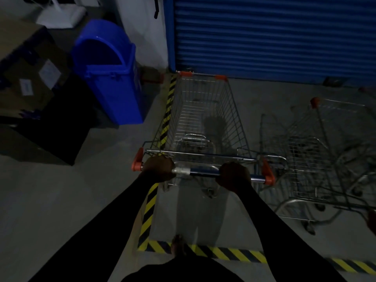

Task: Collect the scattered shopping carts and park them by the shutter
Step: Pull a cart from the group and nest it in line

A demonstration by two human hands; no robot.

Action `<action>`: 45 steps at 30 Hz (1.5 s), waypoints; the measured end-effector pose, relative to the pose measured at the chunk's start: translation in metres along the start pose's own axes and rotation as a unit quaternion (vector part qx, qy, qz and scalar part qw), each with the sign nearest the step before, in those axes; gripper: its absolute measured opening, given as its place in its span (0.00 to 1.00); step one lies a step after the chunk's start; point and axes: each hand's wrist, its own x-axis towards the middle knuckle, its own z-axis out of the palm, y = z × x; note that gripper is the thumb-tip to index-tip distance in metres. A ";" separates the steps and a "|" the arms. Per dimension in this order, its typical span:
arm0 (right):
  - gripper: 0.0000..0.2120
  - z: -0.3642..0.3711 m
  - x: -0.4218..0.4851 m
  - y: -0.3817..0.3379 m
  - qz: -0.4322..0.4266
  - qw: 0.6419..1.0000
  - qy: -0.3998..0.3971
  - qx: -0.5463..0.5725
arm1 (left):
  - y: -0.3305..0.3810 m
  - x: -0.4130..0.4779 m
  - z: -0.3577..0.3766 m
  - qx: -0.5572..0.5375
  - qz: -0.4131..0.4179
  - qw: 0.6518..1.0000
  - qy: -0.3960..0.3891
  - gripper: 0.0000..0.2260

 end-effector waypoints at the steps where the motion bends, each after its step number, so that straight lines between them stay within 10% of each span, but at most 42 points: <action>1: 0.21 0.002 -0.008 0.003 -0.001 1.000 0.001 -0.001 | 0.004 -0.008 0.003 -0.007 0.010 1.000 0.011 0.17; 25: 0.21 0.044 -0.193 -0.001 -0.023 0.999 -0.023 0.028 | -0.002 -0.169 0.099 0.043 0.239 0.960 0.141 0.15; 45: 0.20 0.066 -0.245 -0.005 -0.024 0.999 -0.021 -0.023 | 0.013 -0.235 0.121 0.043 0.163 0.982 0.087 0.18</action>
